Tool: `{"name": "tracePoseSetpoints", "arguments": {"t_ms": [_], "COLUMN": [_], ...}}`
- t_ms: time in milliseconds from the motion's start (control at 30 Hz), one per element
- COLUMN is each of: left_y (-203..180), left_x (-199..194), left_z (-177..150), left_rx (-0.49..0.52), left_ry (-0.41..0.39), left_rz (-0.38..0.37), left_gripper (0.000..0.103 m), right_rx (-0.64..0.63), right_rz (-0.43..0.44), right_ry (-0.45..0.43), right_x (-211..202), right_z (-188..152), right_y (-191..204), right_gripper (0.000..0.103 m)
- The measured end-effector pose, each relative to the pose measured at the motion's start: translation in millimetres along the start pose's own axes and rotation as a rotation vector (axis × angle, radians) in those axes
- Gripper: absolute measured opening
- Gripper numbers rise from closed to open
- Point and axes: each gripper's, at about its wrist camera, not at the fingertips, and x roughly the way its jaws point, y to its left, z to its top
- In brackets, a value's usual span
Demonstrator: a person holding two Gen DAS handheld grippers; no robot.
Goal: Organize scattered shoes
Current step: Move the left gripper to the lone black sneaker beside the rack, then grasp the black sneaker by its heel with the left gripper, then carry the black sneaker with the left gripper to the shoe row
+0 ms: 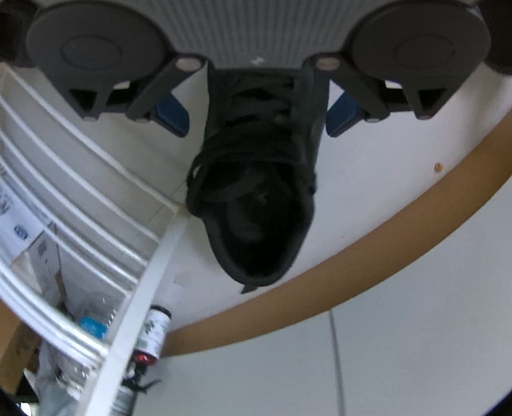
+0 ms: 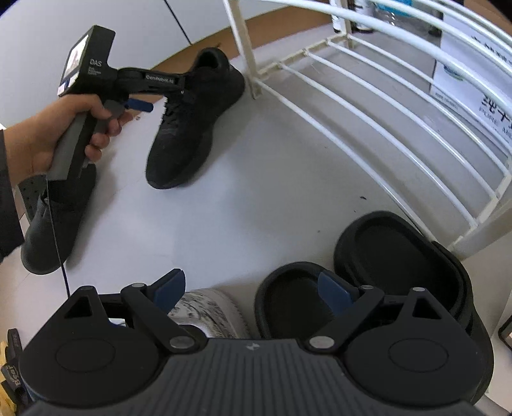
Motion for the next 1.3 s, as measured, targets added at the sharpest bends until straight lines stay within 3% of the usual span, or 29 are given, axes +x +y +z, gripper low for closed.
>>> {"name": "tracePoseSetpoints", "arguments": {"t_ms": [67,300,433,533,633,900,1300], "left_y": [-1.8,0.5,-3.0,0.9,2.8,6.2,28.0], "left_x": [8.3,30.4,37.6,31.3,27.7,12.3,-52.4], "left_z": [4.6,12.4,13.3,15.6,16.8,9.4,-18.9], "left_rx": [0.004,-0.051,-0.026,-0.018,0.008,0.077,0.087], "left_ry": [0.015,0.028,0.056,0.049,0.067,0.096,0.057], "left_rz": [0.027,0.014,0.032,0.027,0.037,0.017,0.022], "left_gripper": [0.096,0.099,0.088,0.074,0.071,0.067,0.066], "right_rx": [-0.003,-0.015,-0.01,-0.01,-0.002,-0.023,-0.054], "right_rz": [0.0,0.008,0.013,0.011,0.007,0.028,0.052], "right_ry": [0.001,0.021,0.017,0.013,0.015,0.008,0.001], "right_x": [-0.2,-1.3,-4.8,-7.3,-9.2,-13.9,-29.6], "right_z": [0.7,-1.5,-2.9,-3.6,-5.9,-7.4,-20.4], "right_y": [-2.8,-9.5,-14.7,-17.3,-21.7,-15.0,4.4], "right_gripper": [0.094,0.094,0.094,0.094,0.094,0.094,0.094]}}
